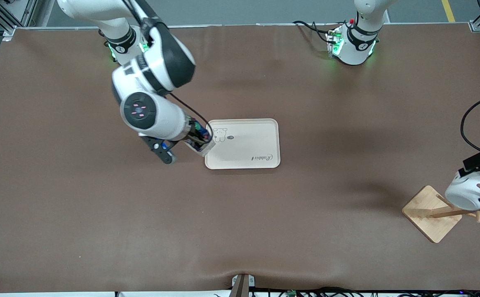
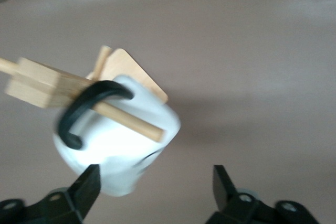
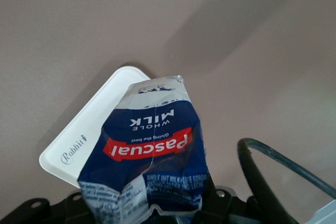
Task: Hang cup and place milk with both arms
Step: 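Hang the mug handle on the stand peg while the right gripper lifts milk, then release the mug and raise the left gripper while the right gripper carries milk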
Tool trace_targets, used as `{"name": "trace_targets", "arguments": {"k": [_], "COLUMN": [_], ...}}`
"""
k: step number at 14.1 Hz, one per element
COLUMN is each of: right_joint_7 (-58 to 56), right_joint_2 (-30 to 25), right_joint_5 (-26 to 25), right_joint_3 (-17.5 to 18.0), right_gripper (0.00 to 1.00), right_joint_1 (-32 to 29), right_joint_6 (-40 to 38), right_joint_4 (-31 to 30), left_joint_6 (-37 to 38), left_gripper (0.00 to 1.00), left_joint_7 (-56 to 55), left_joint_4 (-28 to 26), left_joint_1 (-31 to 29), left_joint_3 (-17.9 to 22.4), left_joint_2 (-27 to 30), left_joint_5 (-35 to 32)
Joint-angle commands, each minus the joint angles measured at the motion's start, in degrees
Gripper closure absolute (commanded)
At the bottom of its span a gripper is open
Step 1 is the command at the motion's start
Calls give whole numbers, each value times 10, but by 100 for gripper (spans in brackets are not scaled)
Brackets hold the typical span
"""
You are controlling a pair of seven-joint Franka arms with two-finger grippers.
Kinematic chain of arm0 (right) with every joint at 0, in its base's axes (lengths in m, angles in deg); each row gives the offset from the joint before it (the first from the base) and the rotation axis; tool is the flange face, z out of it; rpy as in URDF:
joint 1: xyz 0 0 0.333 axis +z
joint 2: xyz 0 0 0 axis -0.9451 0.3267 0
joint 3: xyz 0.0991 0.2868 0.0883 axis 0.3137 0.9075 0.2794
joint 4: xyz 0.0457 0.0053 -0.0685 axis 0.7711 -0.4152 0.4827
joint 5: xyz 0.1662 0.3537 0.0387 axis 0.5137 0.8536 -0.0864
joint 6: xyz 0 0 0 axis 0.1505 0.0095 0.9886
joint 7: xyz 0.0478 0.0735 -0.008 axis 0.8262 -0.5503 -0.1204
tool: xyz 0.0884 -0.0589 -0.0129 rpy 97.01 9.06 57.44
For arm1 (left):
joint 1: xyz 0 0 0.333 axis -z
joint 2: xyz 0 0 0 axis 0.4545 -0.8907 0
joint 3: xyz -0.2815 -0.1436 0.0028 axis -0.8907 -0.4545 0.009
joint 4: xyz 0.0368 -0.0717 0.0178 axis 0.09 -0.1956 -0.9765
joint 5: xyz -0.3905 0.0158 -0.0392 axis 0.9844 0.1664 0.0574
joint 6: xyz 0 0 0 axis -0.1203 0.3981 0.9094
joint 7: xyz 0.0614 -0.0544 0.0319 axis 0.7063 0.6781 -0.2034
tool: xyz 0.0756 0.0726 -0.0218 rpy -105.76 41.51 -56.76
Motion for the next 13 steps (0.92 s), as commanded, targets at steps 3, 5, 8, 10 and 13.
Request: {"name": "trace_targets", "arguments": {"k": [3, 5, 8, 10, 13], "right_joint_7": [-117, -130, -229, -300, -388], "right_joint_2": [-19, -29, -48, -73, -101], "right_joint_5": [-74, -113, -113, -113, -113], "right_joint_3": [5, 5, 6, 6, 5], "right_gripper": [100, 100, 100, 100, 100], "right_joint_1": [-51, -82, -134, -169, -232], "right_joint_6": [-17, -18, -19, -18, -11], "right_joint_4": [-6, -7, -21, -51, -104], "left_joint_6": [75, 96, 131, 155, 179], "left_gripper": [0, 0, 0, 0, 0], "left_joint_7": [-106, -131, -164, -168, -159], "left_joint_4": [-2, -3, -4, -4, 0], "left_joint_1": [-2, -2, -2, -2, -3], "left_joint_3": [-42, -50, -63, -66, -67], "left_joint_2": [43, 58, 87, 105, 124], "left_joint_5": [7, 5, 5, 5, 4]}}
